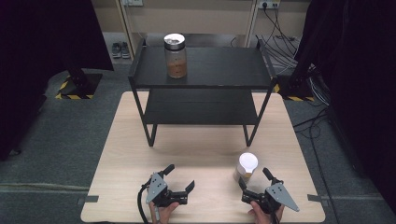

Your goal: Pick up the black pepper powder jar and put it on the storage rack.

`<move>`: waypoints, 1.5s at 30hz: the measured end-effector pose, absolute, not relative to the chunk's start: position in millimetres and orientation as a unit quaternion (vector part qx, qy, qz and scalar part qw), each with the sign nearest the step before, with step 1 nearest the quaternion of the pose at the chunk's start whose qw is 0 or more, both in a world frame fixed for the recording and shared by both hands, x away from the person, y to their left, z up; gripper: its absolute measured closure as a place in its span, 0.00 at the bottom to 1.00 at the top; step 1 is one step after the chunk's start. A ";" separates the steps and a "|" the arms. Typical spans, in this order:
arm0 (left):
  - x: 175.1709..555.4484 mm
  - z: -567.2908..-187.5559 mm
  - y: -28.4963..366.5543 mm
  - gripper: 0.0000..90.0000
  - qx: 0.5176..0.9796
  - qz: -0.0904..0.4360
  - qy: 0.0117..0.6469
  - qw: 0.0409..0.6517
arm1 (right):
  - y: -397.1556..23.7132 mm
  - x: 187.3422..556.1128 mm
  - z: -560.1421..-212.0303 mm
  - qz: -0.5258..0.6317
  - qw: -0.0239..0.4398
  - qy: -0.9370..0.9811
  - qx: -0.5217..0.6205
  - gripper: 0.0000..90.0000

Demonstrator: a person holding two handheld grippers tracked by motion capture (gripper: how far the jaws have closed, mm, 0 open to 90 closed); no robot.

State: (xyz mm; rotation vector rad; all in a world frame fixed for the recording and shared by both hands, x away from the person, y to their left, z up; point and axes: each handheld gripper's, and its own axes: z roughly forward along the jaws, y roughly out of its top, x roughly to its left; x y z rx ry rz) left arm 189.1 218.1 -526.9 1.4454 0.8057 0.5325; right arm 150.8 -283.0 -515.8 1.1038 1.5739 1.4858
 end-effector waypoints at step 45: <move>187.3 -529.5 218.8 0.00 0.627 0.236 0.354 0.652 | -283.6 175.1 -509.2 0.558 0.347 0.644 0.393 0.13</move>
